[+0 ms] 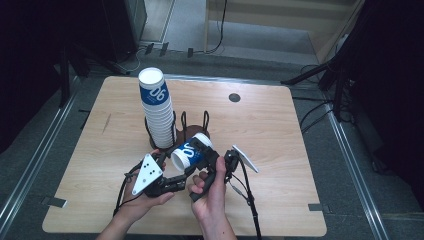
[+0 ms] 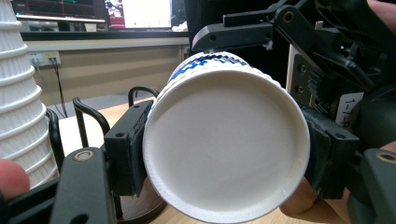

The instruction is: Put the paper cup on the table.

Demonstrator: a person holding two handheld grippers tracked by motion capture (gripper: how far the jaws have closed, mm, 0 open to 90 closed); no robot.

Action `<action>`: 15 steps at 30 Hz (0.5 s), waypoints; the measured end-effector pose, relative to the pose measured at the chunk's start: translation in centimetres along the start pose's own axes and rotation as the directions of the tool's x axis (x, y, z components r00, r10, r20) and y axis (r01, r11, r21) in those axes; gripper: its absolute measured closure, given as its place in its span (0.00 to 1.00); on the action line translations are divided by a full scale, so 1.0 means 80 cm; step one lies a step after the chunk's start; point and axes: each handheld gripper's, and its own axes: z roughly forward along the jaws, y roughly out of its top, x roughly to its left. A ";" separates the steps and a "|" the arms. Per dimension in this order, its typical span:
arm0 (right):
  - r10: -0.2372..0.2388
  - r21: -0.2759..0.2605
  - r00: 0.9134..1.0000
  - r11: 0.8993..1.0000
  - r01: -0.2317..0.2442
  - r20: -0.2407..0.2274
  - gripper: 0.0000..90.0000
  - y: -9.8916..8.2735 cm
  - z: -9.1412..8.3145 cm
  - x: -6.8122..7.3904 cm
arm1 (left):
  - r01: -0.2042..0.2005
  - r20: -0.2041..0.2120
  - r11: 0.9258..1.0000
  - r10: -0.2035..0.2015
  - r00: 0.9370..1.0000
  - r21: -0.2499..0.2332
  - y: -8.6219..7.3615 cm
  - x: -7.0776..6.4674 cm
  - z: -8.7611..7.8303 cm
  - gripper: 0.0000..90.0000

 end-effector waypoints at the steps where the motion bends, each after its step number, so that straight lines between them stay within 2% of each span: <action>1: 0.000 -0.003 1.000 1.000 0.000 -0.004 0.00 0.000 0.000 -0.001 | -0.001 0.001 1.000 0.001 1.000 0.000 0.000 0.000 0.000 0.32; 6: 0.021 -0.003 1.000 1.000 -0.021 -0.019 0.02 0.003 0.001 -0.008 | -0.002 0.004 1.000 0.002 1.000 0.001 0.000 0.000 0.000 0.32; 12: 0.026 -0.010 0.999 1.000 -0.026 -0.036 0.08 0.003 0.000 -0.009 | -0.002 0.005 1.000 0.002 1.000 0.005 -0.001 -0.001 0.001 0.32; 15: 0.045 -0.007 0.998 0.999 -0.046 -0.041 0.08 0.002 0.000 -0.012 | -0.009 0.005 1.000 0.009 1.000 0.013 -0.002 -0.001 0.001 0.32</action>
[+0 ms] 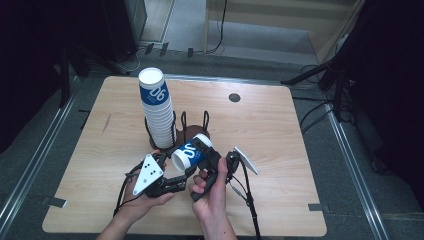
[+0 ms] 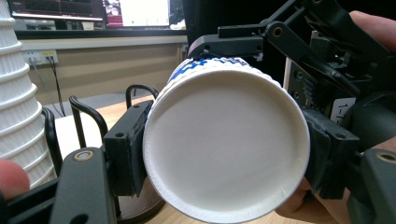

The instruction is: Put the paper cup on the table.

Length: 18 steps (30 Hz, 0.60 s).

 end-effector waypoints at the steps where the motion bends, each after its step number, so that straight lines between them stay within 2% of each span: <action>1: 0.005 0.000 1.000 1.000 -0.005 -0.001 0.09 0.000 0.000 -0.002 | -0.001 0.000 1.000 0.001 1.000 0.002 0.000 0.000 0.000 0.32; 10: 0.031 -0.005 0.999 1.000 -0.031 -0.013 0.11 -0.001 -0.001 -0.007 | -0.010 0.001 1.000 0.010 1.000 0.011 -0.002 -0.001 0.001 0.32; 12: 0.040 0.000 0.999 0.999 -0.040 -0.025 0.16 -0.001 -0.001 -0.007 | -0.012 -0.003 1.000 0.012 1.000 0.017 -0.002 0.000 0.001 0.32; 18: 0.053 0.006 0.998 0.999 -0.053 -0.041 0.18 -0.003 -0.002 -0.005 | -0.028 0.009 1.000 0.028 1.000 -0.005 -0.003 0.002 -0.001 0.31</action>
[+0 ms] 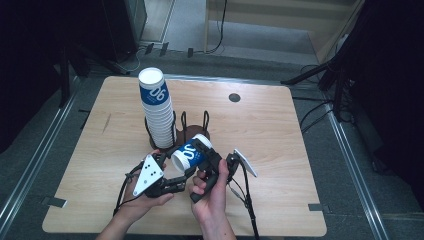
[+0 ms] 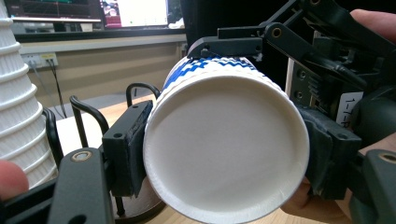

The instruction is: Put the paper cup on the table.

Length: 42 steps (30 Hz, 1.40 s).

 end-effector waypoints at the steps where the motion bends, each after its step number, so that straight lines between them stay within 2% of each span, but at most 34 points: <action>1: 0.000 0.000 1.000 1.000 0.000 -0.001 0.18 0.000 0.000 0.000 | -0.001 0.001 1.000 0.001 1.000 0.001 0.000 0.000 0.000 0.31; 4: 0.002 0.003 1.000 1.000 -0.002 -0.005 0.19 -0.001 0.000 0.000 | 0.002 0.000 1.000 -0.002 1.000 0.002 0.001 0.000 -0.002 0.30; 6: -0.009 -0.003 1.000 1.000 0.009 -0.010 0.20 -0.001 0.000 0.000 | 0.028 0.011 1.000 -0.028 1.000 0.001 0.003 0.001 -0.003 0.30; 8: 0.005 0.005 1.000 1.000 -0.005 -0.012 0.21 -0.001 -0.001 0.003 | 0.044 0.006 0.999 -0.044 0.999 0.019 0.004 0.004 -0.005 0.27; 11: -0.022 -0.004 0.999 1.000 0.022 -0.026 0.21 0.001 -0.002 0.006 | 0.068 0.020 0.997 -0.069 0.997 0.039 0.006 0.007 -0.008 0.15; 17: -0.074 -0.014 0.996 0.997 0.073 -0.039 0.21 0.003 -0.004 0.014 | 0.124 -0.002 0.989 -0.124 0.992 0.077 0.010 0.007 -0.013 0.09; 19: -0.097 -0.025 0.995 0.995 0.096 -0.035 0.21 0.004 -0.004 0.017 | 0.136 0.017 0.987 -0.138 0.990 0.083 0.011 0.007 -0.014 0.00; 20: -0.103 -0.026 0.994 0.994 0.102 -0.036 0.21 0.005 -0.004 0.018 | 0.143 0.012 0.986 -0.145 0.989 0.089 0.011 0.007 -0.014 0.00; 25: -0.169 -0.043 0.985 0.985 0.168 -0.037 0.21 0.008 -0.005 0.025 | 0.149 -0.019 0.982 -0.148 0.989 0.114 0.011 0.009 -0.016 0.00; 30: -0.232 -0.066 0.973 0.971 0.230 -0.016 0.21 0.013 -0.008 0.032 | 0.168 -0.043 0.978 -0.164 0.986 0.128 0.011 0.013 -0.017 0.00; 33: -0.278 -0.085 0.961 0.957 0.277 0.003 0.21 0.017 -0.010 0.036 | 0.171 -0.049 0.975 -0.166 0.985 0.139 0.011 0.013 -0.018 0.00; 36: -0.331 -0.095 0.943 0.938 0.332 0.023 0.22 0.018 -0.011 0.041 | 0.181 -0.050 0.973 -0.176 0.983 0.142 0.011 0.014 -0.018 0.00; 40: -0.412 -0.110 0.909 0.903 0.416 0.056 0.22 0.019 -0.012 0.048 | 0.187 -0.049 0.971 -0.182 0.982 0.150 0.010 0.016 -0.020 0.00; 41: -0.434 -0.115 0.898 0.891 0.439 0.063 0.21 0.020 -0.012 0.049 | 0.191 -0.047 0.970 -0.186 0.981 0.151 0.009 0.017 -0.021 0.00; 42: -0.446 -0.115 0.892 0.885 0.452 0.073 0.22 0.020 -0.012 0.051 | 0.195 -0.047 0.969 -0.190 0.981 0.151 0.009 0.018 -0.021 0.00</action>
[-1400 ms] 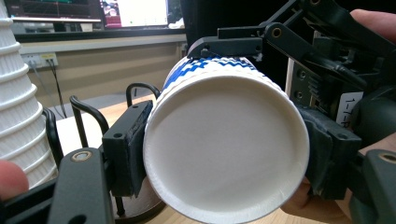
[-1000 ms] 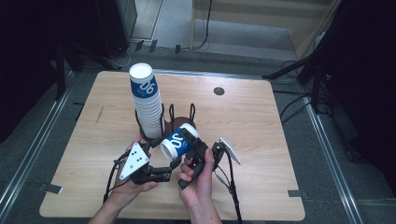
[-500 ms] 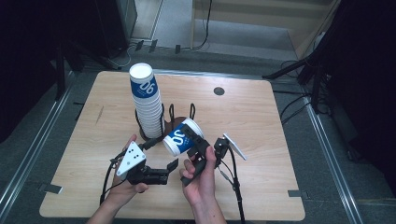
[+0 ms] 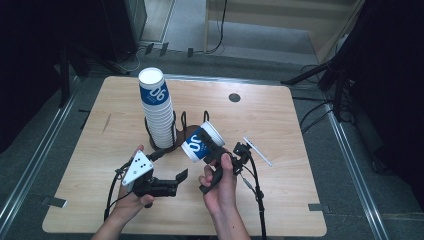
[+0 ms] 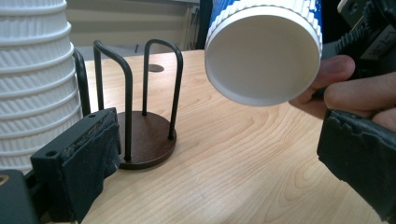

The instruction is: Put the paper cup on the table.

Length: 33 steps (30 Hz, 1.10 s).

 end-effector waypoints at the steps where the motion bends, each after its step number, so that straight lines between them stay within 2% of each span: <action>1: -0.016 -0.003 1.000 1.000 0.016 0.008 0.22 0.001 0.000 0.001 | 0.003 0.000 1.000 -0.003 1.000 0.004 0.000 0.001 -0.001 0.00; 4: -0.060 -0.008 0.998 0.998 0.061 0.027 0.21 0.003 0.000 0.003 | 0.011 0.001 1.000 -0.011 1.000 0.003 0.000 0.003 -0.003 0.00; 11: -0.175 -0.021 0.982 0.984 0.177 0.070 0.21 0.007 -0.002 0.011 | 0.000 -0.006 1.000 0.000 1.000 0.010 0.001 0.007 -0.007 0.00; 15: -0.265 -0.036 0.959 0.962 0.270 0.098 0.21 0.010 -0.003 0.020 | 0.004 -0.022 1.000 -0.004 1.000 0.008 0.001 0.013 -0.011 0.00; 19: -0.346 -0.043 0.930 0.935 0.353 0.119 0.21 0.013 -0.007 0.024 | 0.012 -0.044 1.000 -0.012 0.999 0.008 -0.001 0.022 -0.017 0.00; 24: -0.387 -0.046 0.911 0.917 0.397 0.140 0.21 0.019 -0.012 0.021 | 0.020 -0.082 1.000 -0.019 0.996 0.013 -0.006 0.035 -0.025 0.00; 27: -0.431 -0.044 0.888 0.896 0.442 0.160 0.21 0.022 -0.013 0.020 | 0.024 -0.106 1.000 -0.022 0.994 0.015 -0.009 0.043 -0.030 0.00; 33: -0.539 -0.036 0.815 0.829 0.558 0.213 0.21 0.024 -0.010 0.016 | 0.033 -0.156 0.999 -0.032 0.987 0.006 -0.013 0.057 -0.041 0.00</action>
